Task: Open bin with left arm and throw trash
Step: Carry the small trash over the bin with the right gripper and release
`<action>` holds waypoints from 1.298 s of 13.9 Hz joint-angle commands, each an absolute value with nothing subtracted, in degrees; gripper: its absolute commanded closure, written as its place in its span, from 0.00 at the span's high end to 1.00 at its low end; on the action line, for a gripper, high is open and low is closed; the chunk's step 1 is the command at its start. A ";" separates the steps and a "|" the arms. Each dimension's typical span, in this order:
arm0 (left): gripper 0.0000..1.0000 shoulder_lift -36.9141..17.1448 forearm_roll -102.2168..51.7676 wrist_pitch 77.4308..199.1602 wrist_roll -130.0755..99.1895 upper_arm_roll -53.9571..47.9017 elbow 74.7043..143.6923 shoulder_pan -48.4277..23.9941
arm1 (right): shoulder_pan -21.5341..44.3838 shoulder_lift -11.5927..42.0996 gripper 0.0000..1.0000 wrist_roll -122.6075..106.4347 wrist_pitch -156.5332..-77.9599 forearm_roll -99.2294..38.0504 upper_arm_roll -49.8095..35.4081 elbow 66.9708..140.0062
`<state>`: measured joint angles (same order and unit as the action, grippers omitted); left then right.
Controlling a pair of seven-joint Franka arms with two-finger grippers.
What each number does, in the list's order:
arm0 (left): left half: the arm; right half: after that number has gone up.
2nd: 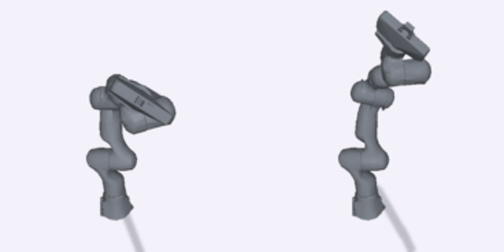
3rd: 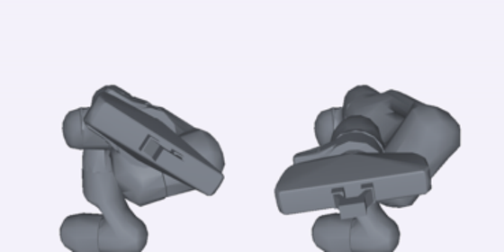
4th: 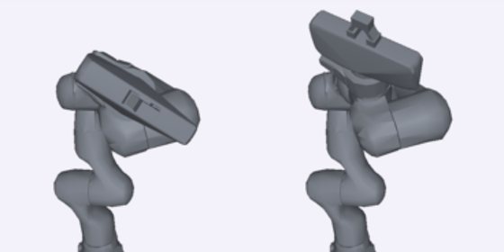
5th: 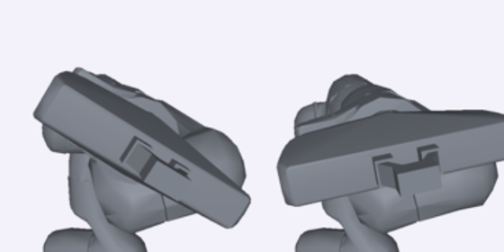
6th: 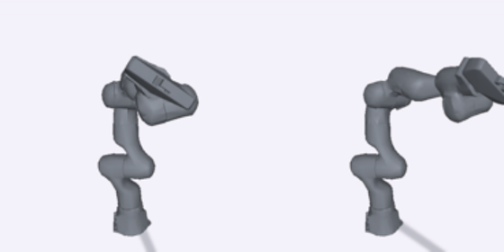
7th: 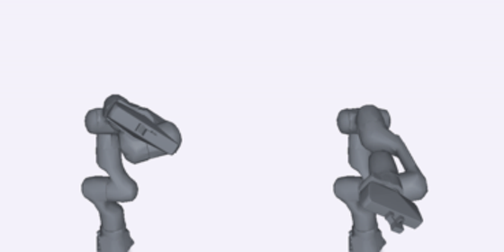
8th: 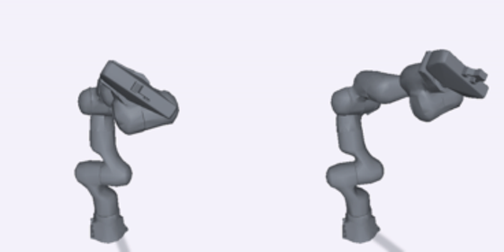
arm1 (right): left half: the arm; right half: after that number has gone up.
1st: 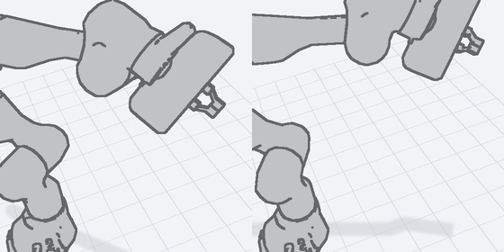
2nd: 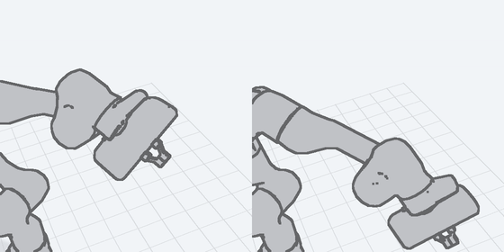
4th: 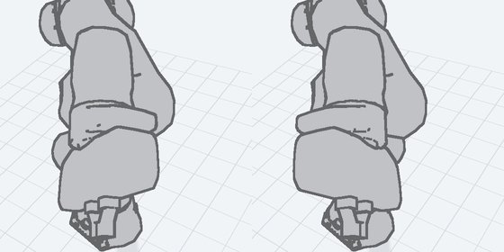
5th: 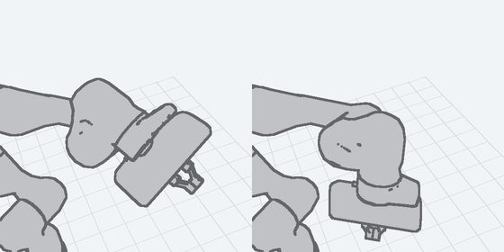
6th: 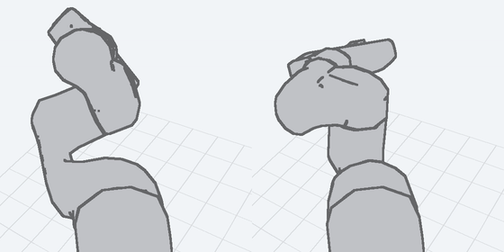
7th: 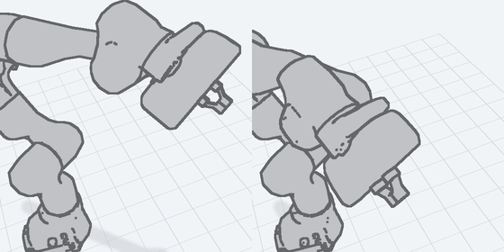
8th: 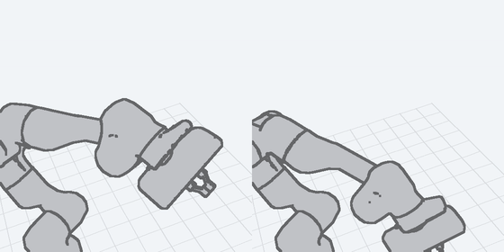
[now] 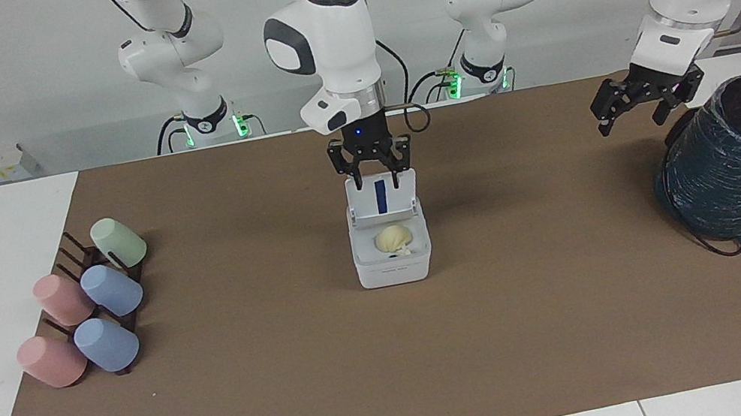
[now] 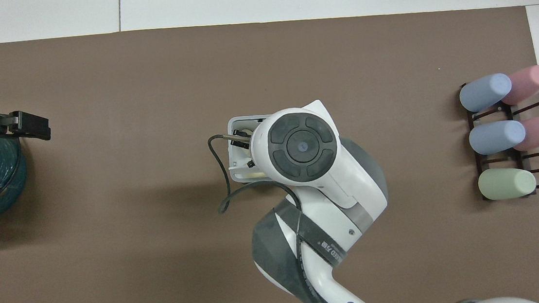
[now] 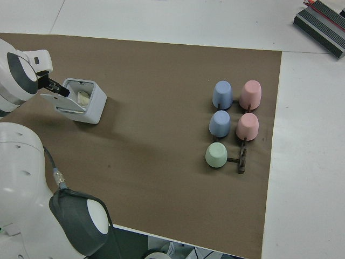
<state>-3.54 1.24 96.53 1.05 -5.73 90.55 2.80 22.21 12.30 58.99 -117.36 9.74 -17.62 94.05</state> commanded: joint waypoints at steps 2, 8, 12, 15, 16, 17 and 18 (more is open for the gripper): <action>1.00 -1.67 2.29 97.73 1.05 -5.71 92.99 2.55 | 21.45 8.36 0.63 51.35 -113.47 11.07 -17.67 94.65; 1.00 -1.67 2.29 97.73 1.05 -5.71 92.99 2.90 | 9.86 3.96 1.00 38.51 -112.68 10.11 -17.58 97.38; 1.00 -1.67 2.29 97.73 1.05 -5.71 92.99 2.81 | 3.01 2.91 1.00 30.43 -110.49 6.17 -17.49 97.38; 1.00 -1.67 2.29 97.73 1.05 -5.71 92.99 2.90 | -2.27 1.59 1.00 22.62 -105.84 3.97 -17.49 97.47; 1.00 -1.67 2.29 97.73 1.05 -5.71 92.99 2.81 | -3.59 0.80 1.00 20.59 -103.56 2.82 -17.49 97.64; 1.00 -1.67 2.29 97.73 1.05 -5.71 92.99 2.81 | -4.73 -0.08 1.00 19.52 -101.88 2.12 -17.49 97.91; 1.00 -1.67 2.29 97.73 1.05 -5.71 92.99 2.81 | -6.05 -0.96 1.00 18.90 -101.08 1.85 -17.49 98.69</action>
